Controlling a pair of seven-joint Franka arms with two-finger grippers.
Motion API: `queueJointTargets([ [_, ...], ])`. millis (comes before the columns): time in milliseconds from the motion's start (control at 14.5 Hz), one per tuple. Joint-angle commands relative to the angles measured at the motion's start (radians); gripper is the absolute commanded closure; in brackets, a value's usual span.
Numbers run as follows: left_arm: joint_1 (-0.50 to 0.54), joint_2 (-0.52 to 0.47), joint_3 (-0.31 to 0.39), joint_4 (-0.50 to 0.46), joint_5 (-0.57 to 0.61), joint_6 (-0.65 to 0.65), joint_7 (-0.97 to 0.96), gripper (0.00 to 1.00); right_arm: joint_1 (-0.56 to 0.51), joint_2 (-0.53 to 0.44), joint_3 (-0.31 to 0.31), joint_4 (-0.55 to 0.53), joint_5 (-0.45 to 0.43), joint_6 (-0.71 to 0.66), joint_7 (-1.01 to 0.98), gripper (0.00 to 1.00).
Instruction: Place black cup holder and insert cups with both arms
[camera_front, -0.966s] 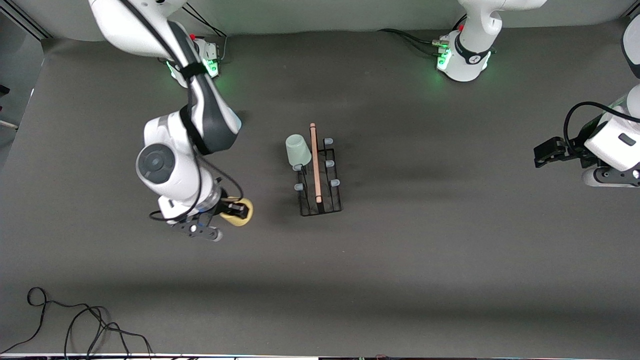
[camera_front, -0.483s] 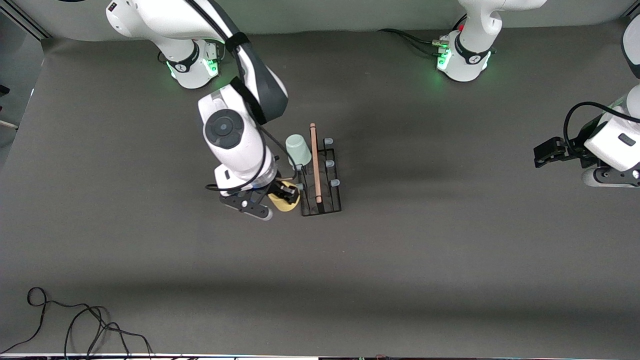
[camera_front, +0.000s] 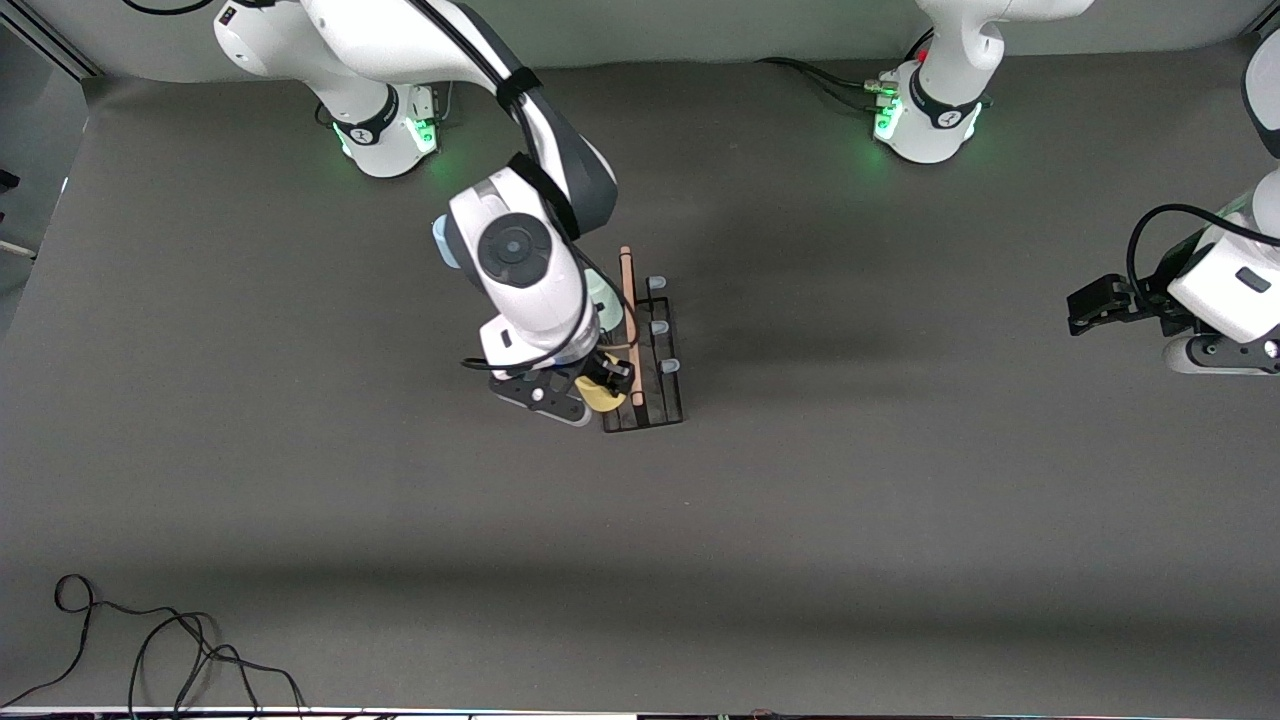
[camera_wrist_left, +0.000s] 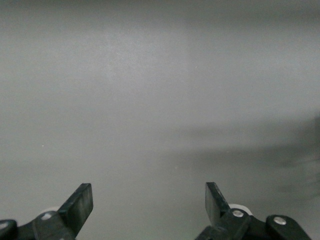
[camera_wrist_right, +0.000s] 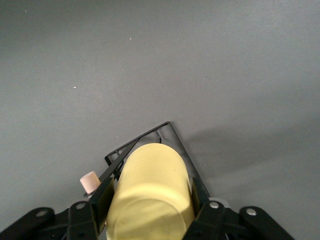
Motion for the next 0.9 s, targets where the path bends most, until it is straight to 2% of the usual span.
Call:
queueJointTargets([
  [0,-0.005,-0.005,0.001,-0.004,0.01,-0.001,0.012,0.0,0.01,0.039,-0.015,0.029,0.014,0.019,0.018,0.33],
  [138,-0.005,-0.005,0.001,-0.004,0.01,-0.002,0.012,0.0,0.01,0.042,-0.015,0.027,0.014,0.019,0.019,0.06],
  [207,-0.005,-0.005,0.001,-0.006,0.01,-0.002,0.012,0.0,0.01,0.041,-0.016,0.027,0.014,0.019,0.019,0.0],
  [483,-0.005,-0.005,0.001,-0.006,0.01,-0.002,0.012,0.0,-0.007,-0.001,-0.031,0.032,0.009,-0.022,-0.008,0.0],
  [828,-0.006,-0.005,0.001,-0.004,0.01,-0.001,0.012,0.0,-0.015,-0.142,-0.183,0.044,0.009,-0.285,-0.246,0.0],
])
